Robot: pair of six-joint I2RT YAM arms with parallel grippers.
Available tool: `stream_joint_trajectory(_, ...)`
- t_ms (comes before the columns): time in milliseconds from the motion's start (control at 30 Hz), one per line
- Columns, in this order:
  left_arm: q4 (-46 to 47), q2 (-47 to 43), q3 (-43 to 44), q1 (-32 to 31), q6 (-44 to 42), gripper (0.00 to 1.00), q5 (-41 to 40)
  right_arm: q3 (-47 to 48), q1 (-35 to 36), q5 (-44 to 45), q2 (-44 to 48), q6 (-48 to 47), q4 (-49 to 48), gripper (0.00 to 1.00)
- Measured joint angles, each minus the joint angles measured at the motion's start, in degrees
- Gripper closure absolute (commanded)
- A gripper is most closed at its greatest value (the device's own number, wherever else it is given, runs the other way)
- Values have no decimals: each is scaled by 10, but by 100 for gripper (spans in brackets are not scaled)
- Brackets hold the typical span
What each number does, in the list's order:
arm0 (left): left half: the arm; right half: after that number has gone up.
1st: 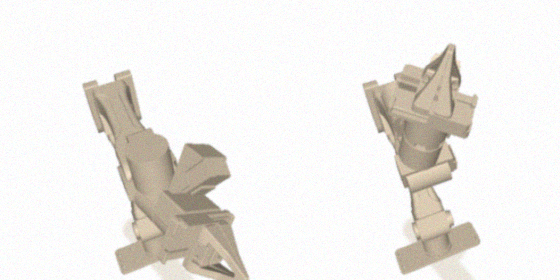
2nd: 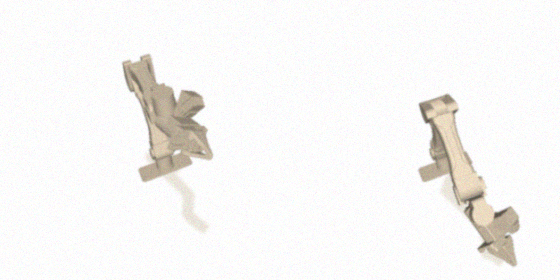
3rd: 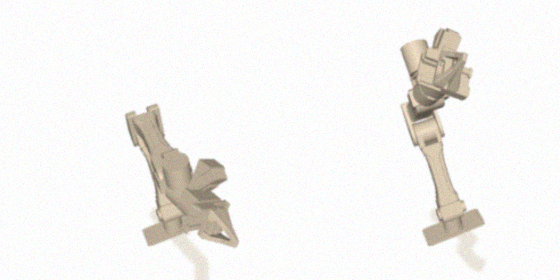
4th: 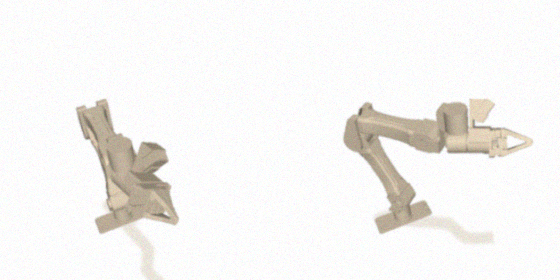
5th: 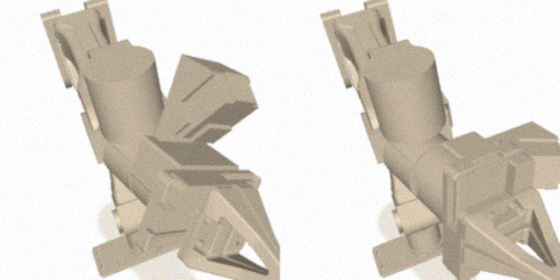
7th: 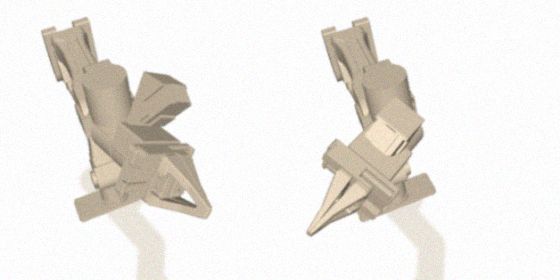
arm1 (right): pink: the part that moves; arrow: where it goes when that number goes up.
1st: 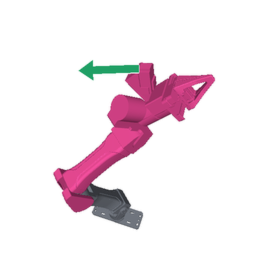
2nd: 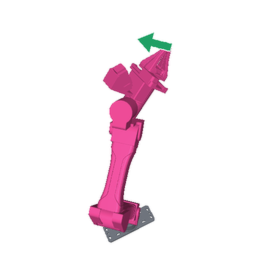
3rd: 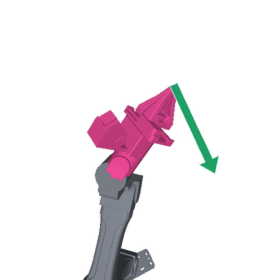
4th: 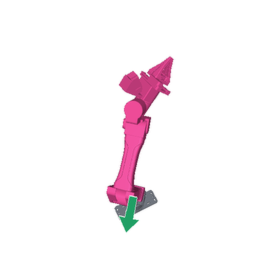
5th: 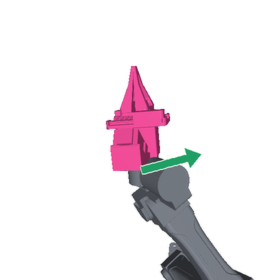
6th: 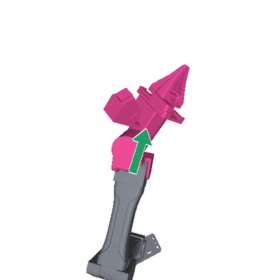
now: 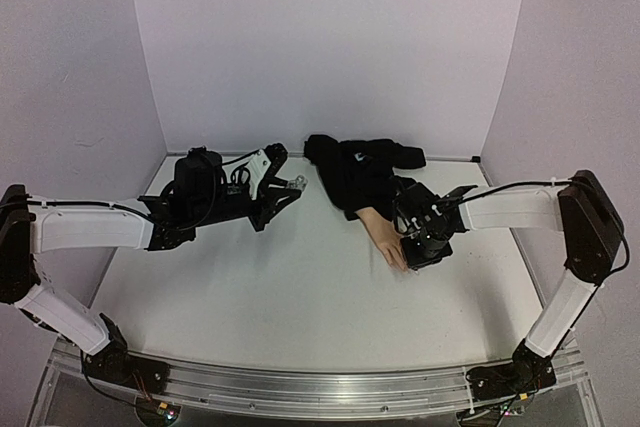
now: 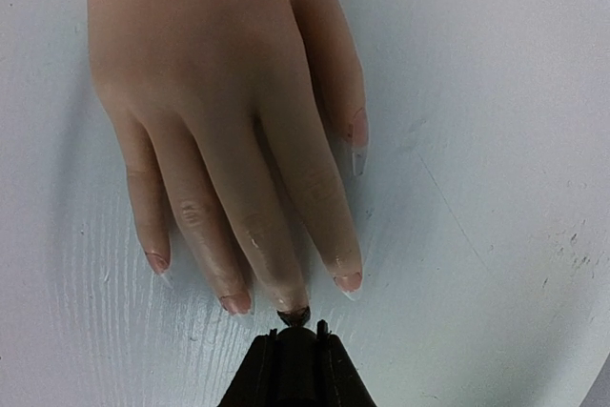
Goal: Paint the nails
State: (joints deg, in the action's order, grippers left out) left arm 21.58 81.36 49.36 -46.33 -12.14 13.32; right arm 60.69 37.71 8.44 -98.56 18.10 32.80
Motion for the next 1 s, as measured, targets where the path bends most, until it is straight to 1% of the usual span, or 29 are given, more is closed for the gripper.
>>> stream_joint_trajectory(600,0,-1,0,0,0,100,0,-16,0,-4,6,14,1,100)
stream_joint_trajectory(900,0,-12,0,0,2,100,0,-18,0,-5,108,22,28,100)
stream_joint_trajectory(1000,-1,-22,-3,0,4,100,2,-18,0,-22,153,17,35,100)
